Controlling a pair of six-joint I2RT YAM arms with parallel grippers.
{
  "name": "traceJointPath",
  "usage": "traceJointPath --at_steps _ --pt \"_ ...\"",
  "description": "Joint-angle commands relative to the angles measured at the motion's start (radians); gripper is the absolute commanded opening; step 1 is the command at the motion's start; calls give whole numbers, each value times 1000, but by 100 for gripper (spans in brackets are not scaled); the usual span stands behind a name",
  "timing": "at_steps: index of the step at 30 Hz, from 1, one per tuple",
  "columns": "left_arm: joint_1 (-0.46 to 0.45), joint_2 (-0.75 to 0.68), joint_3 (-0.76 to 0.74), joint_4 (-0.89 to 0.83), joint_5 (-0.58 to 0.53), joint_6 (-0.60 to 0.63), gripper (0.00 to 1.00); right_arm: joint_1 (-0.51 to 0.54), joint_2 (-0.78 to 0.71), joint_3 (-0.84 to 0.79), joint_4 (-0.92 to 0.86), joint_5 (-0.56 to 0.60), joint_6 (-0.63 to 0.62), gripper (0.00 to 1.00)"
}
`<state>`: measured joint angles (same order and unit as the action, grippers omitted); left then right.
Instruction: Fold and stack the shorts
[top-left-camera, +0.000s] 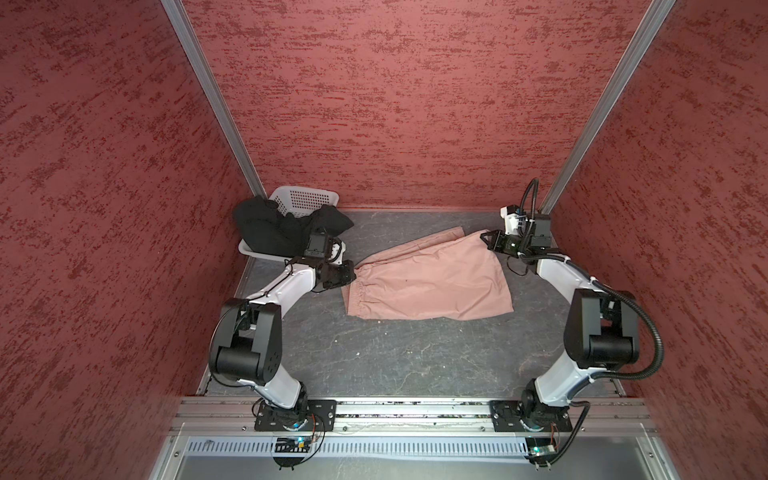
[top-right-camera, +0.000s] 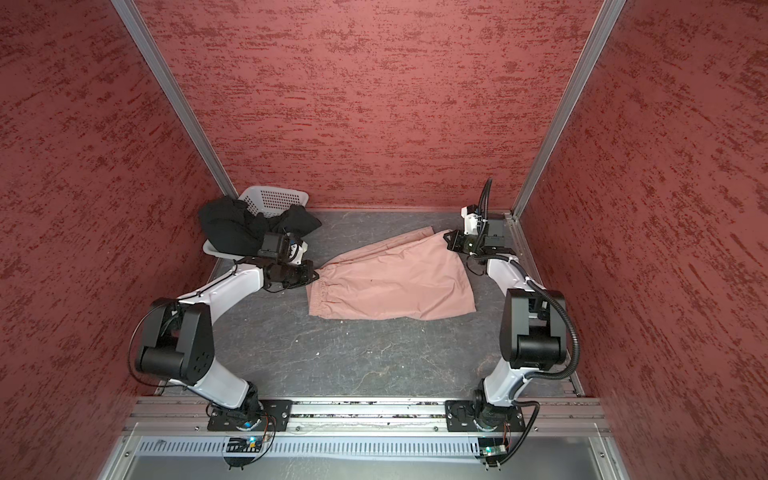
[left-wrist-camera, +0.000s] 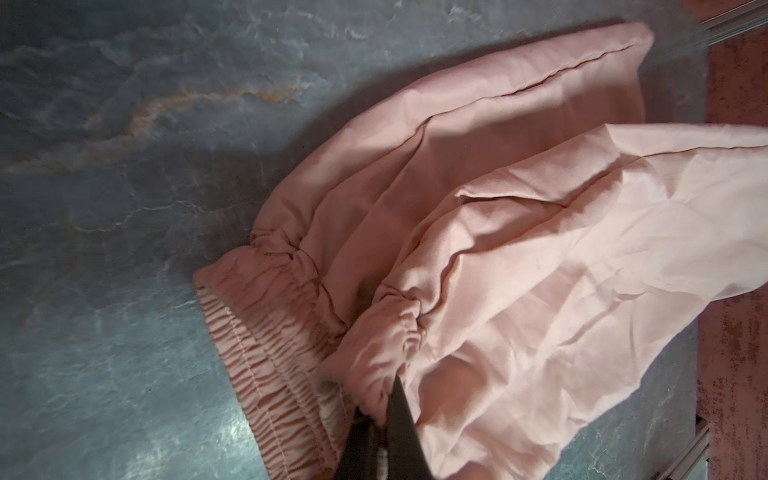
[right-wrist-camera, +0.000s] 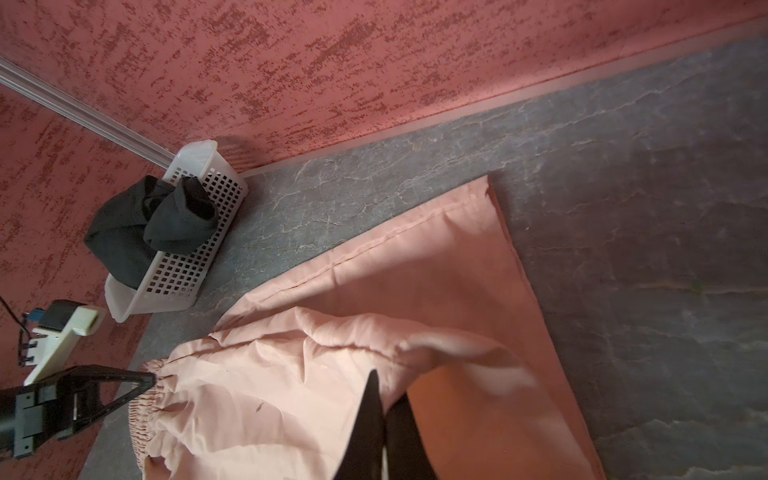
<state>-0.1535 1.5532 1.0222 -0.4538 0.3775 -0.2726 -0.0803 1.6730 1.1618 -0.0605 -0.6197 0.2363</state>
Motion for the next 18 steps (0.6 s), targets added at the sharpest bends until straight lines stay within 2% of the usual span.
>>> traceJointPath --at_steps 1,6,7,9,18 --pt "-2 -91 -23 -11 -30 10 0 3 -75 7 2 20 -56 0" --pt "5 -184 -53 -15 -58 13 1 2 -116 11 -12 46 -74 0" --pt "8 -193 -59 -16 -59 15 6 2 -119 15 -14 49 -77 0" --pt "16 -196 -63 -25 -58 18 8 3 -122 21 -10 53 -80 0" --pt "41 -202 -65 3 -65 8 5 4 -47 83 60 29 -50 0"
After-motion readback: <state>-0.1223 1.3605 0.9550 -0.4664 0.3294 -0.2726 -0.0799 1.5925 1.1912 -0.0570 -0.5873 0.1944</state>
